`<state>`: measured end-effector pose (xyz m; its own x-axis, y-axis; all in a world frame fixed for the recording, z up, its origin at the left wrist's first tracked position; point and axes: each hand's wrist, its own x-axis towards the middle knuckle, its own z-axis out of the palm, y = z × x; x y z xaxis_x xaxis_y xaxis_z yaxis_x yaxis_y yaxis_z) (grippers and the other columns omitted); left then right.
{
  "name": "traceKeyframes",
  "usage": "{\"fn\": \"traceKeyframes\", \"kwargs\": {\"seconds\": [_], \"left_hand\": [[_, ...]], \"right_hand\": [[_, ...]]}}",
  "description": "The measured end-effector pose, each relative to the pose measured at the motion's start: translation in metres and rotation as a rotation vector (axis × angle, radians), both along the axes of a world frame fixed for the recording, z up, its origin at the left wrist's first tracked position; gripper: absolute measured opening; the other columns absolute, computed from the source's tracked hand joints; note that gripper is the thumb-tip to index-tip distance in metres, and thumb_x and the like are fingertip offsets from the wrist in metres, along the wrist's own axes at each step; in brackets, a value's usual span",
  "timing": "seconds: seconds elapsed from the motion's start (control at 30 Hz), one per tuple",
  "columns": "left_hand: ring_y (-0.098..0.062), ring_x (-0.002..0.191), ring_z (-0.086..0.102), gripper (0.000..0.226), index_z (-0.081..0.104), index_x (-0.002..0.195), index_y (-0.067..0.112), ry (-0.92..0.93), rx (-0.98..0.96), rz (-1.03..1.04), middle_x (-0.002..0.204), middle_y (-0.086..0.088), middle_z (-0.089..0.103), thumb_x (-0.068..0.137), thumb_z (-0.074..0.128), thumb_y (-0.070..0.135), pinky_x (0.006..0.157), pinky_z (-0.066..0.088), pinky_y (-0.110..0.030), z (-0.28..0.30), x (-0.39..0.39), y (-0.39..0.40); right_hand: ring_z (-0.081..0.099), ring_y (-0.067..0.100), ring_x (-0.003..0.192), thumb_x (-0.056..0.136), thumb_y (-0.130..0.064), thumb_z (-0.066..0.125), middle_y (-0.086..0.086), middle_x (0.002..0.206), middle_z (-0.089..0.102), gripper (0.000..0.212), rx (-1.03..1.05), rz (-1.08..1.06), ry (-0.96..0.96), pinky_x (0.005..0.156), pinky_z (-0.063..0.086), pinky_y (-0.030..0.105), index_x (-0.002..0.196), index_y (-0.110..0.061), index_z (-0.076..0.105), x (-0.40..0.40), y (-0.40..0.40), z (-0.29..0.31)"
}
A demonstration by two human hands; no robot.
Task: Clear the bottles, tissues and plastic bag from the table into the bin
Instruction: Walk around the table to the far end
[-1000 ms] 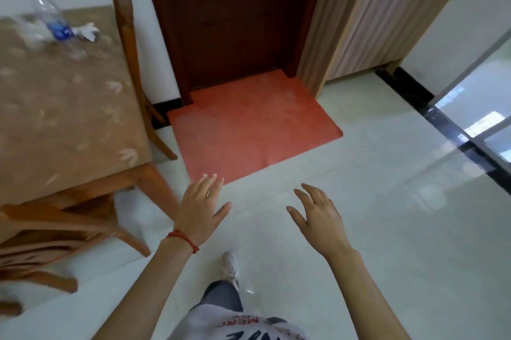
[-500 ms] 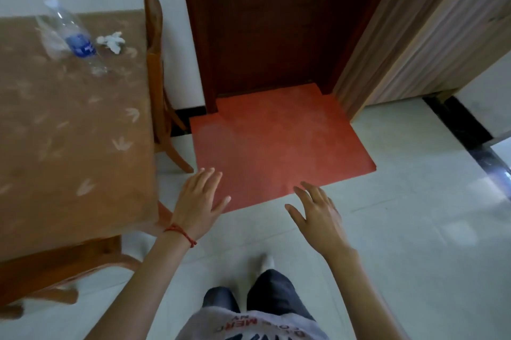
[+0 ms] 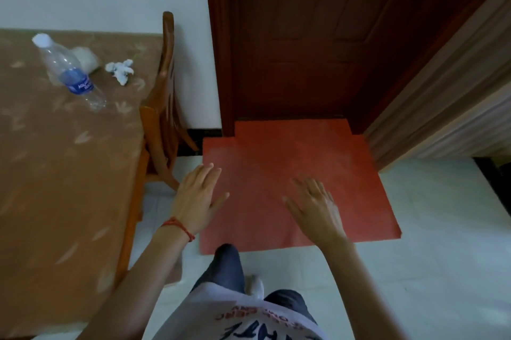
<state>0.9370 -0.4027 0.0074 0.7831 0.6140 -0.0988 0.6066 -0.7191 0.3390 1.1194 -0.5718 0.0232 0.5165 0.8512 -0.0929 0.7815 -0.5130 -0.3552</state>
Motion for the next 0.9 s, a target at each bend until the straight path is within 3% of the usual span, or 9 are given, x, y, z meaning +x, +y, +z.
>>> {"fn": "traceKeyframes", "kwargs": {"seconds": [0.17,0.33,0.43,0.6,0.9], "left_hand": [[-0.039,0.125,0.043,0.089,0.049,0.125,-0.001,-0.001,0.017,0.039,0.13,-0.023,0.051,0.084,0.008,0.066,0.104,0.032,-0.051,0.001,0.048,0.051],[-0.032,0.136,0.028,0.076,0.039,0.135,0.005,0.002,0.068,0.049,0.142,-0.017,0.04,0.083,0.02,0.056,0.112,0.019,-0.046,-0.007,0.096,0.12],[-0.034,0.135,0.03,0.063,0.041,0.133,0.004,-0.009,0.086,0.043,0.14,-0.018,0.042,0.089,0.038,0.048,0.111,0.021,-0.048,-0.003,0.123,0.165],[-0.041,0.118,0.05,0.062,0.055,0.12,-0.002,-0.009,0.11,0.027,0.123,-0.023,0.058,0.084,0.034,0.044,0.098,0.038,-0.056,0.015,0.162,0.234],[-0.039,0.123,0.046,0.064,0.052,0.124,0.002,0.025,0.093,0.097,0.129,-0.021,0.054,0.085,0.03,0.048,0.102,0.032,-0.054,0.015,0.202,0.314]], "right_hand": [[0.031,0.023,0.136,0.094,-0.042,0.043,0.006,0.148,0.036,0.049,-0.023,0.055,-0.007,0.109,0.031,0.043,0.136,-0.017,0.041,0.052,0.061,-0.001],[0.033,0.022,0.134,0.093,-0.043,0.045,0.005,0.147,0.037,0.049,-0.006,0.027,-0.019,0.106,0.033,0.042,0.135,-0.017,0.042,0.1,0.132,-0.004],[0.028,0.021,0.137,0.093,-0.043,0.043,0.003,0.149,0.033,0.05,-0.023,0.009,-0.004,0.108,0.029,0.041,0.137,-0.019,0.039,0.125,0.177,-0.004],[0.024,0.019,0.138,0.094,-0.044,0.04,0.001,0.15,0.029,0.05,-0.043,0.026,0.001,0.109,0.026,0.041,0.138,-0.021,0.036,0.162,0.252,0.004],[0.022,0.017,0.14,0.094,-0.043,0.041,0.001,0.151,0.028,0.051,-0.022,0.077,0.011,0.111,0.024,0.04,0.138,-0.019,0.037,0.213,0.347,0.012]]}}
